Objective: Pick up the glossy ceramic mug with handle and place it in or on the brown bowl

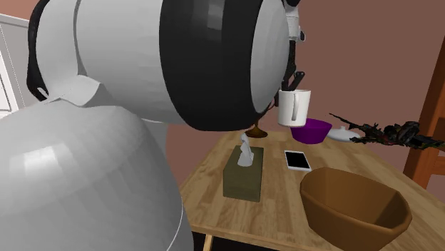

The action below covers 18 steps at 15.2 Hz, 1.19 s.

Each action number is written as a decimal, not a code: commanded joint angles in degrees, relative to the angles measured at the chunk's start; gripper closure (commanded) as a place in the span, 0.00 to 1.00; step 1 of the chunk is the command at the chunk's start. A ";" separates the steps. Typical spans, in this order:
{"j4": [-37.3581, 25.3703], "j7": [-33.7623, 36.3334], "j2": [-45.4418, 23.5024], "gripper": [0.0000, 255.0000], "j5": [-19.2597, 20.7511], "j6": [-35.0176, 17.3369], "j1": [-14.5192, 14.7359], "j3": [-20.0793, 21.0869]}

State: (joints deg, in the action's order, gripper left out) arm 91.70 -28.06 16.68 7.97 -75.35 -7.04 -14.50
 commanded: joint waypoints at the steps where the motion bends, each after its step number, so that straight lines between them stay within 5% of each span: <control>1: 2.63 -1.33 3.49 1.00 1.09 0.61 -0.64 -0.56; 18: 13.69 -15.19 24.96 1.00 11.60 7.92 -6.37 -7.52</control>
State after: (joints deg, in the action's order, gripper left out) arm 104.48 -42.89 40.89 19.18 -67.21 -13.24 -21.78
